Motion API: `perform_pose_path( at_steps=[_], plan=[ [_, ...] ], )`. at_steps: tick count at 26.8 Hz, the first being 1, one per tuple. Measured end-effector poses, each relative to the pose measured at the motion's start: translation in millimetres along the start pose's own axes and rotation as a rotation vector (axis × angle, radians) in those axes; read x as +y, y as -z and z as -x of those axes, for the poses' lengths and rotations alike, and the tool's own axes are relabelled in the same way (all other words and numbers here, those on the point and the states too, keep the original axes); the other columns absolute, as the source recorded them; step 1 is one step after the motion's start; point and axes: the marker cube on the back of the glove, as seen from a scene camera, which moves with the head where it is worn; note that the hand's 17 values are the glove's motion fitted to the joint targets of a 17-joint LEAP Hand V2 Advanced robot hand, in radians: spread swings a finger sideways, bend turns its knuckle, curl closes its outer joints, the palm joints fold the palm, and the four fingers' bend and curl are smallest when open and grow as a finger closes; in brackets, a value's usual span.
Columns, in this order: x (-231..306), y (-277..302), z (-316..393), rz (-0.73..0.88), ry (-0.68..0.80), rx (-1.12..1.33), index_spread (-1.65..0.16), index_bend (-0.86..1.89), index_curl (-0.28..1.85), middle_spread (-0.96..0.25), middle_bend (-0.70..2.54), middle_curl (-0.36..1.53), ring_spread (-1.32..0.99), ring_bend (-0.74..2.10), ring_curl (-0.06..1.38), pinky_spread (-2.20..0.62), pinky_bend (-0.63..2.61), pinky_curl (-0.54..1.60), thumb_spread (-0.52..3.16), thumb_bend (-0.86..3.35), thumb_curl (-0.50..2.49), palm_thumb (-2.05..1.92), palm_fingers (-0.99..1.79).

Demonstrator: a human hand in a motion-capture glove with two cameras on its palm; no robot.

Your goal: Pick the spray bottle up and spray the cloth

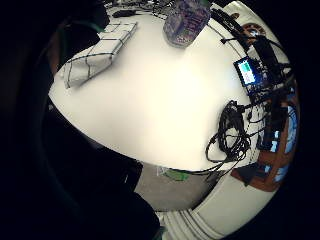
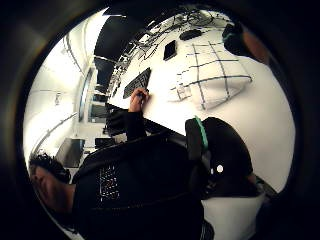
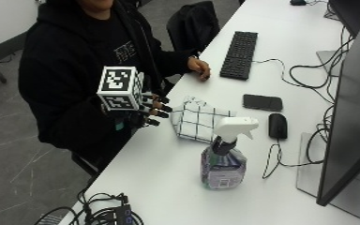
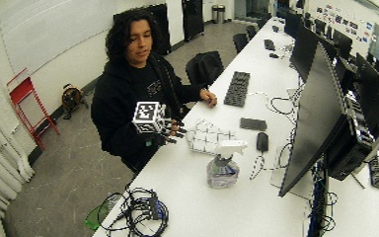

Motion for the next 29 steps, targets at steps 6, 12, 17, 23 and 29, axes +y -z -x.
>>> perform_pose_path(
  at_steps=[6,12,17,23,29],
  plan=[
    [1,1,-1,0.007,-0.011,-0.001,-0.27,0.22,0.17,-0.05,0.27,0.15,-0.08,0.35,0.18,0.13,0.32,0.15,0.73,0.31,0.14,0.49,0.64],
    [1,0,-3,0.018,-0.014,-0.011,-0.32,0.19,0.23,-0.06,0.25,0.2,-0.09,0.33,0.21,0.16,0.3,0.2,0.95,0.29,0.18,0.51,0.62],
    [1,-1,-3,0.017,-0.016,-0.014,-0.34,0.18,0.25,-0.06,0.23,0.22,-0.1,0.32,0.23,0.17,0.28,0.22,1.06,0.27,0.21,0.52,0.62],
    [0,3,-9,0.014,-0.033,-0.003,-0.35,0.17,0.27,-0.06,0.21,0.25,-0.1,0.31,0.25,0.18,0.27,0.24,1.13,0.23,0.24,0.54,0.62],
    [-8,8,-20,-0.003,-0.059,0.02,-0.36,0.15,0.28,-0.07,0.19,0.28,-0.11,0.31,0.27,0.18,0.27,0.26,1.17,0.2,0.26,0.54,0.61]
  ],
)
